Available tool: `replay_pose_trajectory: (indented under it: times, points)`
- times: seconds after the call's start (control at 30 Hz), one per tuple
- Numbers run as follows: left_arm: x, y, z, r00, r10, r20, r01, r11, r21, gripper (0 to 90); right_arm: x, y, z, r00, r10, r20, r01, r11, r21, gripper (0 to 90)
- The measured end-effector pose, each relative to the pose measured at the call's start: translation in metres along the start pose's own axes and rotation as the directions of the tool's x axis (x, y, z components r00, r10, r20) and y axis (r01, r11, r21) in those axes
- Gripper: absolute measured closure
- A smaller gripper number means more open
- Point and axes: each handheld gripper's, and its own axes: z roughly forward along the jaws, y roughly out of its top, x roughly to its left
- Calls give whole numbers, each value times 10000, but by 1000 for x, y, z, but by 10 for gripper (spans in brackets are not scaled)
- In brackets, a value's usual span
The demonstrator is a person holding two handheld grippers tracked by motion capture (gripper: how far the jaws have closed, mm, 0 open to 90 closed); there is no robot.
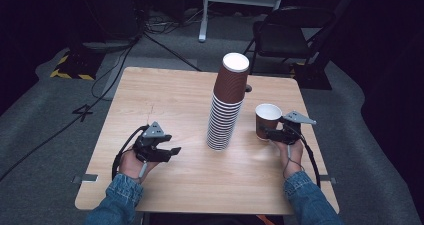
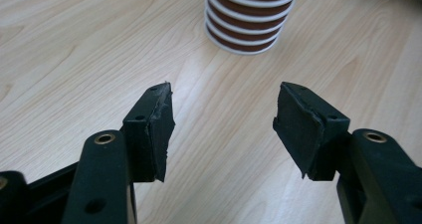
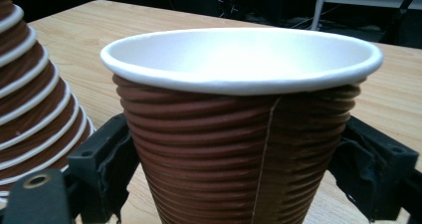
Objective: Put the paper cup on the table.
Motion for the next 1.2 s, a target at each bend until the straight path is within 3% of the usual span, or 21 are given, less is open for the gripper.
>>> replay_pose_trajectory:
  times: [0.23, 0.5, 0.67, 0.87, 1.03, 1.2]
  points:
    - [8, -5, 3, 9995, -250, -189, 255, 9993, 273, 399, -3, -4, 4, 9999, 107, 19, -107, 9999, -4, 134]
    - [12, -7, 6, 9994, -262, -244, 273, 9986, 453, 399, -4, -8, 1, 10000, 90, -15, -90, 9999, 56, 128]
    - [13, -7, 6, 9992, -297, -251, 310, 9982, 504, 398, -6, -14, 3, 9996, 129, 250, -145, 9977, 656, 131]
    - [14, -7, 6, 9992, -311, -241, 323, 9982, 507, 397, -6, -15, 5, 9995, -146, 296, 122, 9966, 816, 113]
    - [15, -7, 5, 9991, -343, -230, 354, 9982, 481, 395, -7, -10, -3, 9999, -5, 119, -4, 9976, 689, 11]
    - [18, -10, 1, 9985, -425, -336, 440, 9979, 470, 391, -9, -1, -21, 10000, -16, -95, 23, 9973, 735, 4]
